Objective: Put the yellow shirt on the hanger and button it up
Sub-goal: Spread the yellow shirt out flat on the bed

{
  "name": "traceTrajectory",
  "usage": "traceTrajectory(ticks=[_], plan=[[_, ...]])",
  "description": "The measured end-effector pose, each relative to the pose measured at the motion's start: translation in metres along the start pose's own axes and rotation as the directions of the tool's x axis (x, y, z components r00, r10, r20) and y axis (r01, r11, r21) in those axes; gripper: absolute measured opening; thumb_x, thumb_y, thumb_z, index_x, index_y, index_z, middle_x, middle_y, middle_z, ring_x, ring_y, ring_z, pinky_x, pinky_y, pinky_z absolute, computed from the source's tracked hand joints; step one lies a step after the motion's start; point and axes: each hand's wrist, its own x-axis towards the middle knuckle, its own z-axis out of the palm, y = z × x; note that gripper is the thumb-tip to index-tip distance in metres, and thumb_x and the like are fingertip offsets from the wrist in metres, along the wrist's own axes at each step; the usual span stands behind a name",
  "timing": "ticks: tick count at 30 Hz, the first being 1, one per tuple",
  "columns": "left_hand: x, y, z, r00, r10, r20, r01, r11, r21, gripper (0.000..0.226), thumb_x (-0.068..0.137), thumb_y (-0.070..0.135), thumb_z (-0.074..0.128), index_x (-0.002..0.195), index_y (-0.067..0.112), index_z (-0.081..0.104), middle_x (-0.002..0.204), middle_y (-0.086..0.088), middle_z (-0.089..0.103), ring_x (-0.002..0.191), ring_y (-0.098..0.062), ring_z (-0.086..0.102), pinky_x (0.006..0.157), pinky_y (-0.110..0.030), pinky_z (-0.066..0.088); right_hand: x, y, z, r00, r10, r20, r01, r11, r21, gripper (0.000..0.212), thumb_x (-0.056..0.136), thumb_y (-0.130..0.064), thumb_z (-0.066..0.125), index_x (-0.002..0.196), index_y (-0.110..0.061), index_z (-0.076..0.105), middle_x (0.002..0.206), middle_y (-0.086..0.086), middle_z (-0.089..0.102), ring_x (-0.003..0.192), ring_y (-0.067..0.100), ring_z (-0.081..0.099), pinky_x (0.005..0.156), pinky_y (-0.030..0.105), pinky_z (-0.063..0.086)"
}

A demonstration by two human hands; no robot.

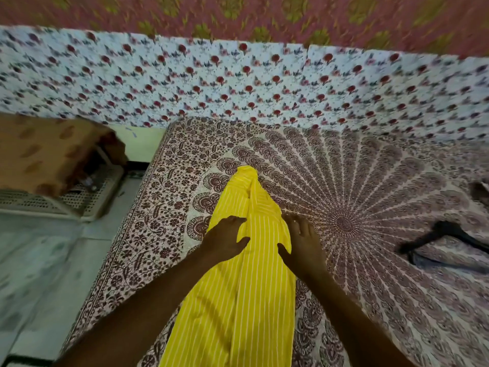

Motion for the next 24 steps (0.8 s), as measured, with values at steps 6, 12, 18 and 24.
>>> traceTrajectory(ticks=[6, 12, 18, 24], plan=[[0.088, -0.029, 0.061, 0.987, -0.127, 0.1, 0.136, 0.987, -0.088, 0.054, 0.093, 0.032, 0.052, 0.14, 0.01, 0.035, 0.142, -0.01, 0.041, 0.132, -0.024, 0.039, 0.104, -0.03, 0.031, 0.043, 0.063, 0.077, 0.986, 0.077, 0.147, -0.088, 0.994, 0.067, 0.064, 0.074, -0.02, 0.074, 0.131, -0.013, 0.045, 0.127, 0.015, 0.052, 0.118, 0.036, 0.05, 0.094, 0.047, 0.047], [0.163, -0.047, 0.097, 0.98, -0.186, 0.076, 0.198, 0.955, -0.219, 0.048, 0.093, 0.021, 0.053, 0.136, 0.007, 0.039, 0.138, -0.015, 0.043, 0.131, -0.027, 0.038, 0.103, -0.03, 0.027, 0.095, 0.102, 0.132, 0.944, 0.209, 0.255, -0.27, 0.935, 0.231, 0.037, 0.085, -0.015, 0.055, 0.12, -0.003, 0.058, 0.123, 0.02, 0.055, 0.114, 0.038, 0.052, 0.098, 0.042, 0.041], [0.218, -0.05, 0.111, 0.958, -0.22, 0.182, 0.27, 0.905, -0.329, 0.042, 0.096, 0.013, 0.048, 0.137, 0.007, 0.04, 0.144, -0.018, 0.039, 0.139, -0.028, 0.025, 0.108, -0.029, 0.018, 0.152, 0.118, 0.168, 0.893, 0.3, 0.334, -0.42, 0.822, 0.385, 0.042, 0.081, -0.009, 0.044, 0.116, 0.008, 0.058, 0.118, 0.029, 0.057, 0.111, 0.042, 0.054, 0.097, 0.032, 0.037], [0.233, -0.047, 0.114, 0.927, -0.37, 0.058, 0.327, 0.727, -0.604, 0.02, 0.089, 0.008, 0.059, 0.099, -0.008, 0.064, 0.098, -0.027, 0.064, 0.094, -0.023, 0.061, 0.083, -0.033, 0.043, 0.179, 0.106, 0.175, 0.687, 0.428, 0.587, -0.725, 0.451, 0.52, 0.044, 0.097, -0.011, 0.047, 0.137, 0.002, 0.036, 0.135, 0.02, 0.048, 0.119, 0.028, 0.049, 0.088, 0.026, 0.042]])
